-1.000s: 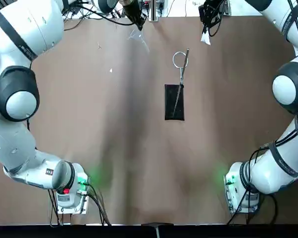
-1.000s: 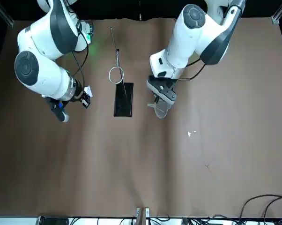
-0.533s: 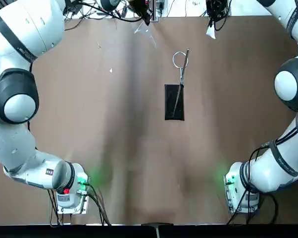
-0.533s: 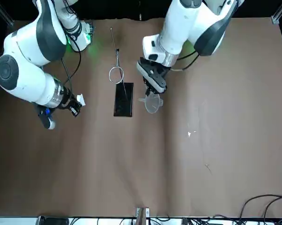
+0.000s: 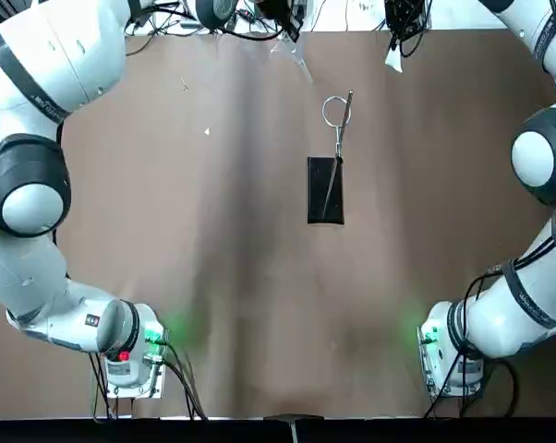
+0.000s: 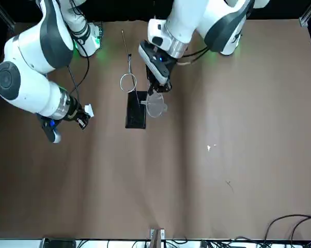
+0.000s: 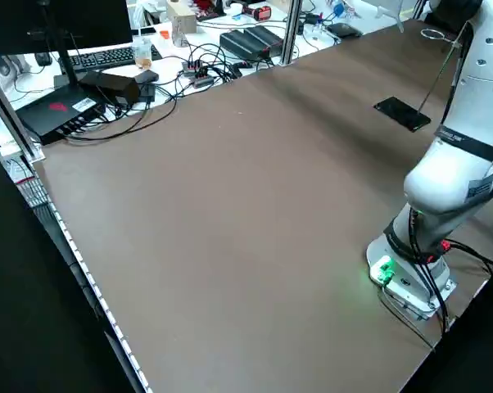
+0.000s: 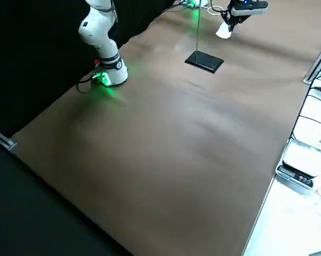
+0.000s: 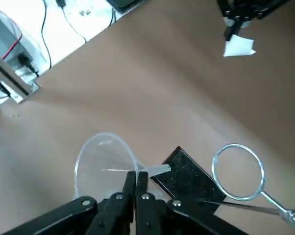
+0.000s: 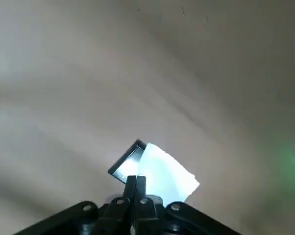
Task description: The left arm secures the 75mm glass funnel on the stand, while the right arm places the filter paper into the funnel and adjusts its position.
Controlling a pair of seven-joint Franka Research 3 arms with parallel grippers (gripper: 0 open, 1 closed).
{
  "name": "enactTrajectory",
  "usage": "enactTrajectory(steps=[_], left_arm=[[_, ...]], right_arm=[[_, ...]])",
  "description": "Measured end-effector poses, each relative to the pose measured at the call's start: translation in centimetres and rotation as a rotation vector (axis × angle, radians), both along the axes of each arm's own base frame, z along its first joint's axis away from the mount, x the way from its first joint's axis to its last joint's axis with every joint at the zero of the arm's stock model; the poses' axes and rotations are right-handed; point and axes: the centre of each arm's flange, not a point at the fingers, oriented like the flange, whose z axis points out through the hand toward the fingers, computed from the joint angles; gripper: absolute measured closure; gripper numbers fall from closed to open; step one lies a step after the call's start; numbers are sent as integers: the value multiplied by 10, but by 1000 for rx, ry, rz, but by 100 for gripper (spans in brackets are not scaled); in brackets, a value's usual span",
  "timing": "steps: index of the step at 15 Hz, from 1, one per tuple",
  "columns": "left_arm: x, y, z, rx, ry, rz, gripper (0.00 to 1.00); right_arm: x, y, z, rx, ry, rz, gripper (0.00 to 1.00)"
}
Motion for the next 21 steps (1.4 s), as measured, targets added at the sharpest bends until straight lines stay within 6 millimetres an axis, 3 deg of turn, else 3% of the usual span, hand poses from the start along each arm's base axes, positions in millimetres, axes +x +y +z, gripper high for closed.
enactTrajectory(steps=[3, 8, 16, 21], left_arm=[[-19, -10, 20, -10, -36, -37, 97], [-39, -10, 46, -7, -76, -48, 97], [-90, -50, 48, 39, -140, -97, 97], [-107, -65, 39, 63, -155, -106, 97]], right_arm=[[0, 0, -1, 0, 1, 0, 99], [0, 0, -1, -1, 1, 0, 99], [0, 1, -1, 0, 2, 1, 99], [0, 1, -1, 0, 2, 2, 99]])
